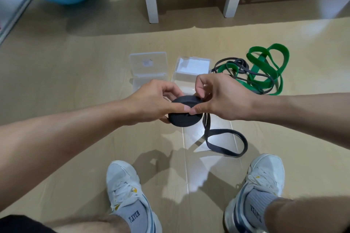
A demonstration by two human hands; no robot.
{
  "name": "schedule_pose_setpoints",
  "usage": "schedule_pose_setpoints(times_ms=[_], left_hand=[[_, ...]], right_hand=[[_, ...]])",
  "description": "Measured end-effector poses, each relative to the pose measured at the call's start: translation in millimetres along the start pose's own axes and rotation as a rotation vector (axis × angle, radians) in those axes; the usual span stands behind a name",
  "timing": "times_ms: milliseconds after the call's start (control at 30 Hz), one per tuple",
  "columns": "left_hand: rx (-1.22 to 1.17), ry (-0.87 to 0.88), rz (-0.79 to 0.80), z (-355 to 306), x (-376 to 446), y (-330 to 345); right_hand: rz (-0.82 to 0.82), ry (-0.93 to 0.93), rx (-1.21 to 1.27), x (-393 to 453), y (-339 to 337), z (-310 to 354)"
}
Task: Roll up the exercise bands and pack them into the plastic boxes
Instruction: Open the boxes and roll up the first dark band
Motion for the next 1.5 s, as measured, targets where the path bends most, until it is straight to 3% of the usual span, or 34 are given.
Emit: schedule_pose_setpoints(times_ms=[200,533,767,1067,1167,1300,1500], left_hand=[[-0.028,0.02,0.11,0.0,-1.8,4.9],[-0.256,-0.023,-0.032,12.1,2.0,-6.5],[0.113,0.046,-0.048,-6.6,-0.1,-1.8],[-0.238,0.014,-0.033,11.0,2.6,-9.7],[-0.117,-0.004,0.063,11.5,1.6,-1.8],[0.188,0.091,0.007,-6.4,2.0,-1.9],[-0.015,0.07,-0.082,0.8,3.4,-12.8]], right_hand=[[0.067,0.089,0.226,-0.4,5.4,-10.5],[-0.07,0.017,0.165,4.8,-11.3,-3.9],[-0.035,-0.024,-0.064,-0.7,-1.3,3.2],[-0.101,0.047,0.17,1.0,-19.0,-3.5],[-0.073,0.012,0.078,-1.1,-13.7,0.2],[-0.014,-0.038,-0.089,-4.8,-0.6,6.6],[-0.118,-0.033,0.081,-2.7,-13.9,1.8]])
Point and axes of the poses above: each hand's wrist, its own x-axis towards the middle knuckle, its own y-axis out of the palm, z = x × y, the point moved 9 cm from there along x, towards the middle knuckle, and after that the axes turned 14 degrees about x, right-handed, at the moved point
